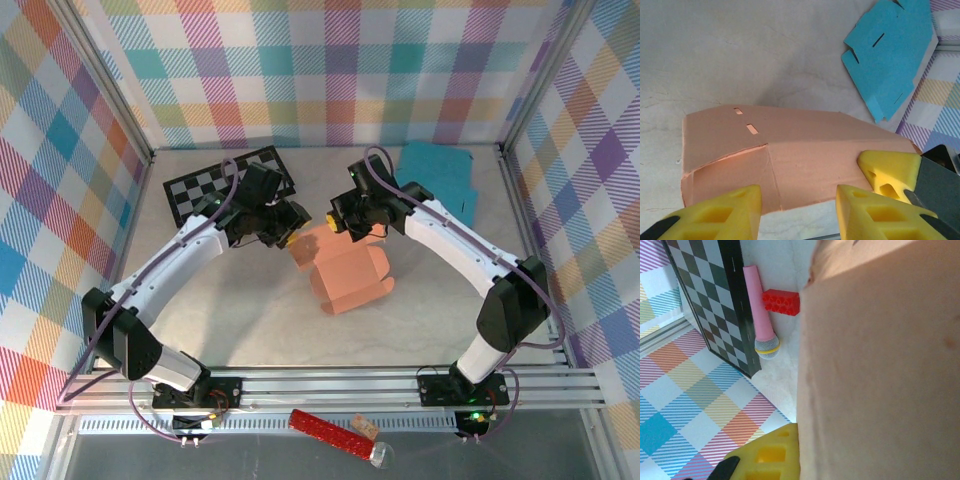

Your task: Fold the paper box

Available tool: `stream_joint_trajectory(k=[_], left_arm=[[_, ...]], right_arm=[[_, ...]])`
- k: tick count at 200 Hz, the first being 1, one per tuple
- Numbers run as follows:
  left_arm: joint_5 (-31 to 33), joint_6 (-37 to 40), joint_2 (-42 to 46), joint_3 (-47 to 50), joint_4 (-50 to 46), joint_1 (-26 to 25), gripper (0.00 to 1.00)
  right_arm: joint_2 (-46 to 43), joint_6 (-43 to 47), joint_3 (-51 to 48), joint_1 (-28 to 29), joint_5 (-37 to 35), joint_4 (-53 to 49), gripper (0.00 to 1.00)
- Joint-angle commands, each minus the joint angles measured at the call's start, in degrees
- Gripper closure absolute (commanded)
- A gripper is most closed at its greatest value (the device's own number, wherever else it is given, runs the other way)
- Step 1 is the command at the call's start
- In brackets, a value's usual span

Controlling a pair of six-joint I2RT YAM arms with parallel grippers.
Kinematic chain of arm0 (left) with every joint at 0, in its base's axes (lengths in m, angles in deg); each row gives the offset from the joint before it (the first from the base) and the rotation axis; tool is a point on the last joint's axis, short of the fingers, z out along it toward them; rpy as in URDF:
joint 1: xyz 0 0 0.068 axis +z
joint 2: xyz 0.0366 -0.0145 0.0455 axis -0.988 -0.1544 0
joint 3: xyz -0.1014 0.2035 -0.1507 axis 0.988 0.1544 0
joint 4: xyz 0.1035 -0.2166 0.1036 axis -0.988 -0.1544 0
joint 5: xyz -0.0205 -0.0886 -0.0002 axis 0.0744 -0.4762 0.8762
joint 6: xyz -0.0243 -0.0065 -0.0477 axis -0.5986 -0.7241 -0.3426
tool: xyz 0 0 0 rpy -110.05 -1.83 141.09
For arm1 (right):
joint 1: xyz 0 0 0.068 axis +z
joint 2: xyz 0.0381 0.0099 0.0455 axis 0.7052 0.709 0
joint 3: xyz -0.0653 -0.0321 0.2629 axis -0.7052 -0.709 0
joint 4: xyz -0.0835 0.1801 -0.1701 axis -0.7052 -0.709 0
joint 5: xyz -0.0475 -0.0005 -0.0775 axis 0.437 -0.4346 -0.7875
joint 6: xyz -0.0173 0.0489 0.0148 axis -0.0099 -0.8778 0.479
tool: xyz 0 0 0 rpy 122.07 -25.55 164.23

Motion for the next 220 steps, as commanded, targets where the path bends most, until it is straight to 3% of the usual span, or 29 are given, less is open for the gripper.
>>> stream_joint_trajectory(k=[1,88,134,183,220], left_arm=[[-1.93,-0.95,-1.43,1.01,1.86,0.57,0.57],[-2.29,-1.48,-2.23,3.15,4.89,0.26,0.65],[3.34,5.28,2.02,2.19,-4.17,2.79,0.43],[11.25,14.37,10.4,4.69,-11.77,9.31,0.39],[13.62,19.61,12.92,7.21,-15.04,11.99,0.42]], right_arm=[[-0.22,-0.39,-0.99,-0.63,1.6,1.75,1.0],[-0.05,-0.46,-3.64,-0.93,3.38,5.07,1.0],[1.89,4.6,-7.51,-1.65,7.99,19.16,1.0],[4.61,7.86,-9.52,-1.74,11.34,25.38,1.0],[7.68,9.27,-9.86,-2.06,14.46,29.09,1.0]])
